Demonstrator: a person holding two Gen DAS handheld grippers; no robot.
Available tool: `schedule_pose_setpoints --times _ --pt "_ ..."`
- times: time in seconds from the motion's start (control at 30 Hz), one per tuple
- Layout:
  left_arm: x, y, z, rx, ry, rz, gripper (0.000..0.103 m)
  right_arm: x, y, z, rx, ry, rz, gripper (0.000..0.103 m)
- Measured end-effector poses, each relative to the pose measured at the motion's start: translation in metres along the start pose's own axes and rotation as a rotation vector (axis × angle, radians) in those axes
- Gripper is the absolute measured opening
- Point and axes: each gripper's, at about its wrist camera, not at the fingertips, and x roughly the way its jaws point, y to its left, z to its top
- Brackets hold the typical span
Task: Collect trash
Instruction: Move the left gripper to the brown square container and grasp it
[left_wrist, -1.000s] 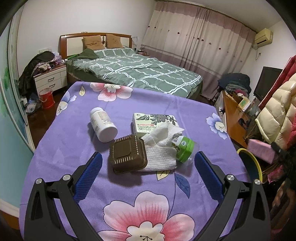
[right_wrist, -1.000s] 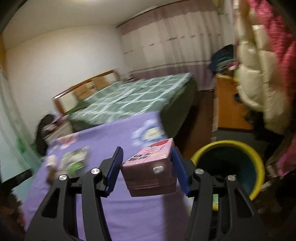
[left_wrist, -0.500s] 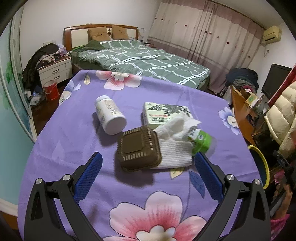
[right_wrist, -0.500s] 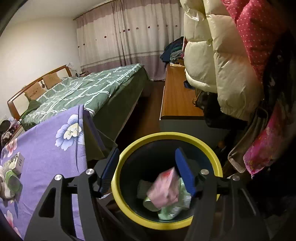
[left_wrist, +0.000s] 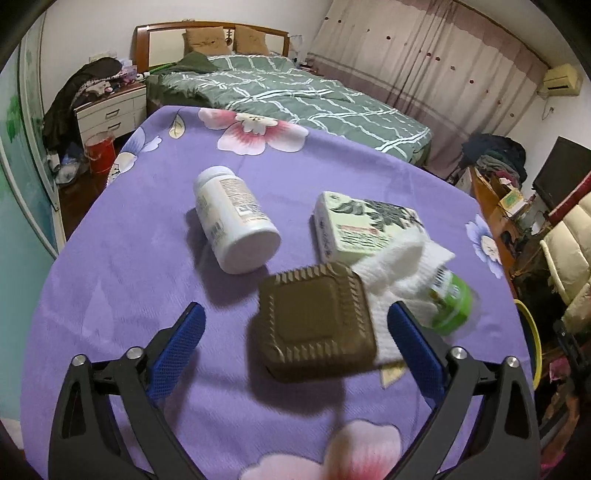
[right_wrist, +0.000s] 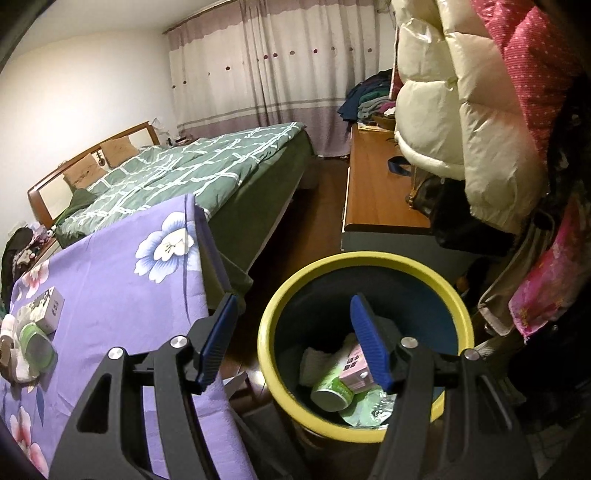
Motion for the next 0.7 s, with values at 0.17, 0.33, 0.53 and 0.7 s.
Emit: schedule_pose_setpoints --times 0.17,0.33,0.53,0.7 --pt "0.017 0.011 0.007 -0.032 0.045 -0.048 0.081 0.002 0.006 -0.002 -0.011 0.008 0.009 0.06" --pt "0.028 0.011 0.009 -0.024 0.077 -0.095 0.065 0.001 0.006 -0.003 -0.012 0.011 0.019 0.06" --pt "0.009 -0.003 0.007 0.018 0.023 -0.067 0.063 -0.008 0.003 -0.004 -0.007 0.001 0.032 0.06" --pt "-0.031 -0.037 0.004 0.115 -0.046 -0.051 0.063 -0.018 -0.004 -0.005 0.004 -0.018 0.036 0.06"
